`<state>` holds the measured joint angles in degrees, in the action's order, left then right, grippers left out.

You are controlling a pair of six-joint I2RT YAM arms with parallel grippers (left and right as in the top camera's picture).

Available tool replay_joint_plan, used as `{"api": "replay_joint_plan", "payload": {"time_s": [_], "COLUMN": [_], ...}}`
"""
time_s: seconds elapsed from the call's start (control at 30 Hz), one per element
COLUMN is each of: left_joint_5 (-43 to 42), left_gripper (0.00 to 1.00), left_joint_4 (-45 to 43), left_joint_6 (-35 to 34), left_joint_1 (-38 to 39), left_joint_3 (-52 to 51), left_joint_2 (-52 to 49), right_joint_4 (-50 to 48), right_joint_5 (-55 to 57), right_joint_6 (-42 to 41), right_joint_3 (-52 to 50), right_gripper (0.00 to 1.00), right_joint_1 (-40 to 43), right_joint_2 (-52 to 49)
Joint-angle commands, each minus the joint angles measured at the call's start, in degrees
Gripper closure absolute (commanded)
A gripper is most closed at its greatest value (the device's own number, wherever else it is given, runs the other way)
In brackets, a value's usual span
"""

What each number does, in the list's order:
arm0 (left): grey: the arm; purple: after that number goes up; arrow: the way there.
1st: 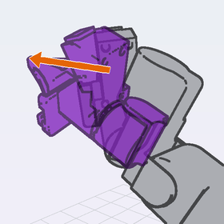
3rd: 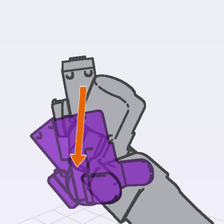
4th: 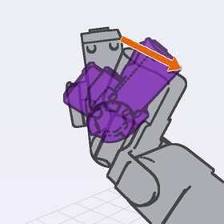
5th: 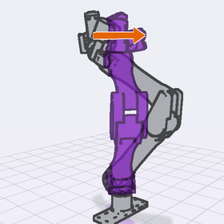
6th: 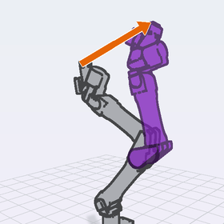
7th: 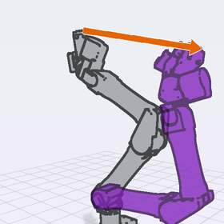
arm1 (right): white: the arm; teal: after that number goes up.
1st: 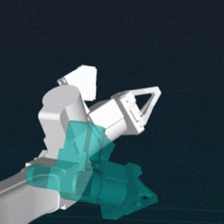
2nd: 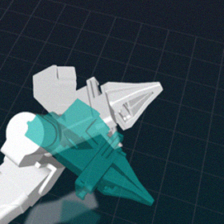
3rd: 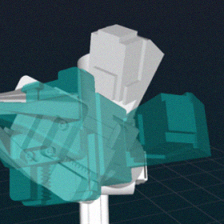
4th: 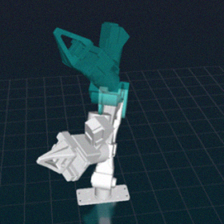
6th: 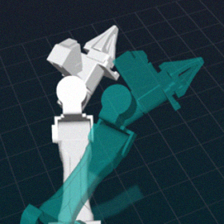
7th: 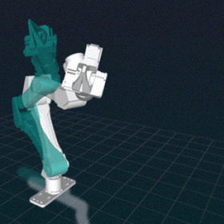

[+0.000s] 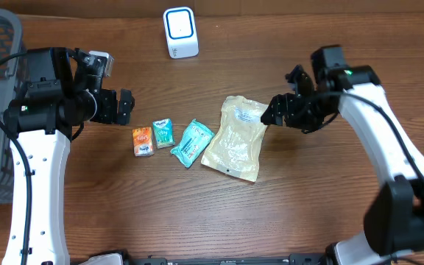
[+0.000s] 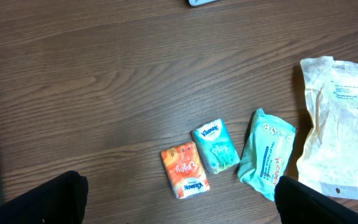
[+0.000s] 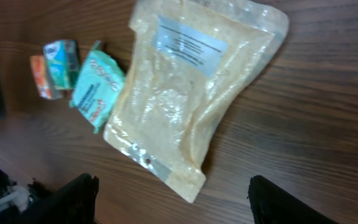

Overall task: Scan the item barcode
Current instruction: 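Release the jar and move the right gripper to the clear bag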

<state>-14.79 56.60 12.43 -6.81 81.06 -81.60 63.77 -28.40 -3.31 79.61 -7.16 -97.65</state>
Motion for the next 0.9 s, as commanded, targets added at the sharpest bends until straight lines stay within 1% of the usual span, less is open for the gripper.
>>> {"api": "replay_joint_plan", "payload": {"time_s": [0.0, 0.1, 0.2, 0.27, 0.3, 0.4, 0.53, 0.67, 0.8, 0.87], "left_joint_5": [-0.1, -0.1, -0.1, -0.1, -0.1, -0.1, -0.1, -0.1, -0.1, -0.1], "left_gripper": [0.00, 0.00, 0.00, 0.00, 0.00, 0.00, 0.01, 0.01, 0.00, 0.00], "left_joint_4": [-0.1, -0.1, -0.1, -0.1, -0.1, -0.1, -0.1, -0.1, -0.1, -0.1], "left_joint_6": [0.0, 0.0, 0.0, 0.0, 0.0, 0.0, 0.0, 0.0, 0.0, 0.0], "left_joint_1": [0.0, 0.0, 0.0, 0.0, 0.0, 0.0, 0.0, 0.0, 0.0, 0.0], "left_joint_3": [1.1, 1.1, 1.1, 1.1, 1.1, 1.1, 1.1, 1.1, 1.1, 1.1], "left_joint_2": [0.3, 0.3, 0.3, 0.3, 0.3, 0.3, 0.3, 0.3, 0.3, 0.3], "right_joint_4": [-2.5, -6.7, -11.4, -13.0, -13.7, -16.2, -18.6, -21.2, -25.2, -27.8], "right_joint_5": [-4.9, -7.1, -11.1, -11.1, -11.2, -12.1, -12.9, -16.5, -16.7, -16.7], "right_joint_6": [-1.8, -4.3, -5.0, -5.7, -5.7, -7.3, -10.0, -10.9, -14.9, -17.3], "right_joint_3": [-4.4, -8.0, -11.1, -12.0, -12.3, -12.8, -12.8, -12.8, -12.8, -12.9], "right_gripper": [0.23, 0.24, 0.24, 0.24, 0.24, 0.19, 0.19, 0.20, 0.28, 0.38], "right_joint_1": [-0.2, -0.2, -0.2, -0.2, -0.2, -0.2, -0.2, -0.4, -1.5, -2.5], "right_joint_2": [-1.4, -2.7, -4.8, -6.1, -6.8, -9.1, -12.6, -16.3, -18.8, -19.6]}}
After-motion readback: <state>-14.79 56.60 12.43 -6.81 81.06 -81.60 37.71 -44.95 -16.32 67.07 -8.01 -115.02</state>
